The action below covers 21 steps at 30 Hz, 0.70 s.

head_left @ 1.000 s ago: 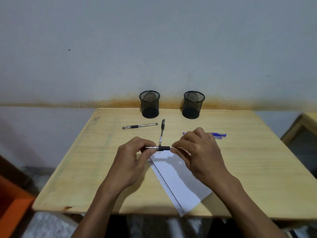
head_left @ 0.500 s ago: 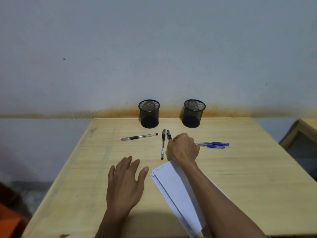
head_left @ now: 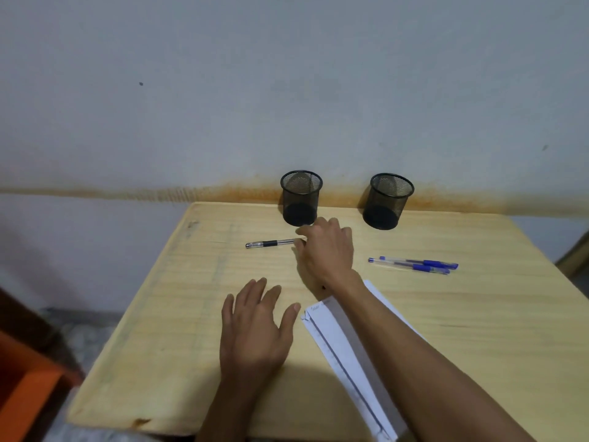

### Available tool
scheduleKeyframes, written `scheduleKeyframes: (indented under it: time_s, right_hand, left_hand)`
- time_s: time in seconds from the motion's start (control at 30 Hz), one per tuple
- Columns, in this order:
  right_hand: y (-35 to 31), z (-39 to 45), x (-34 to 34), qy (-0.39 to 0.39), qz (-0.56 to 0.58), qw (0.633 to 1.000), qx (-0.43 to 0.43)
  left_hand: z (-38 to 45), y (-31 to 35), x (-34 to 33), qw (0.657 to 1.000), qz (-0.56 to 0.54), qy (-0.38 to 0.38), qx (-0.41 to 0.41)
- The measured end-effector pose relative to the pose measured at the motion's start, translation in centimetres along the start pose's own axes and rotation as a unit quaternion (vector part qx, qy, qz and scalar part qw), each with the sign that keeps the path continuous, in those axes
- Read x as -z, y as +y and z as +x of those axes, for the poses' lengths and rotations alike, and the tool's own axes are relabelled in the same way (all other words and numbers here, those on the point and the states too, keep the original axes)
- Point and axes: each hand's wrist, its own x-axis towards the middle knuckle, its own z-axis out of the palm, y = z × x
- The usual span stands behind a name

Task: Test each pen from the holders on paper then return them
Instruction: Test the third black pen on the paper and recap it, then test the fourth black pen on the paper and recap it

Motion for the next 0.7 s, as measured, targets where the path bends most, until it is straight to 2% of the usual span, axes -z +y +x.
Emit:
scheduleKeyframes:
  time_s: [0.13,0.3,0.43,0.57,0.7]
  right_hand:
    - [-0.4,1.7,-1.7,-0.047,-0.041,0.997,0.041]
    - [-0.2,1.3,-1.3,-0.011,-0.048,0.995,0.092]
    - [0.6,-0.1,2.4,-0.016,0.096,0.995,0.032]
    - [4.1,-4.2,7.2,-0.007,0.308,0.95,-0.057]
    - [7.2,-10.3,10.6,-0.002,0.366,0.925,-0.097]
  left_hand:
    - [0.1,0.2,0.2,1.0,0.001,-0.004,0.004]
    - [-0.1,0.1,-0.1,1.0,0.002,0.01,0.0]
    - [-0.1,0.2,-0.2,1.0,-0.005,0.026,-0.004]
    - [-0.1,0.3,0.0,0.999,-0.028,0.029,0.0]
    - [-0.7,1.2,1.6,0.977,-0.184,0.103,-0.015]
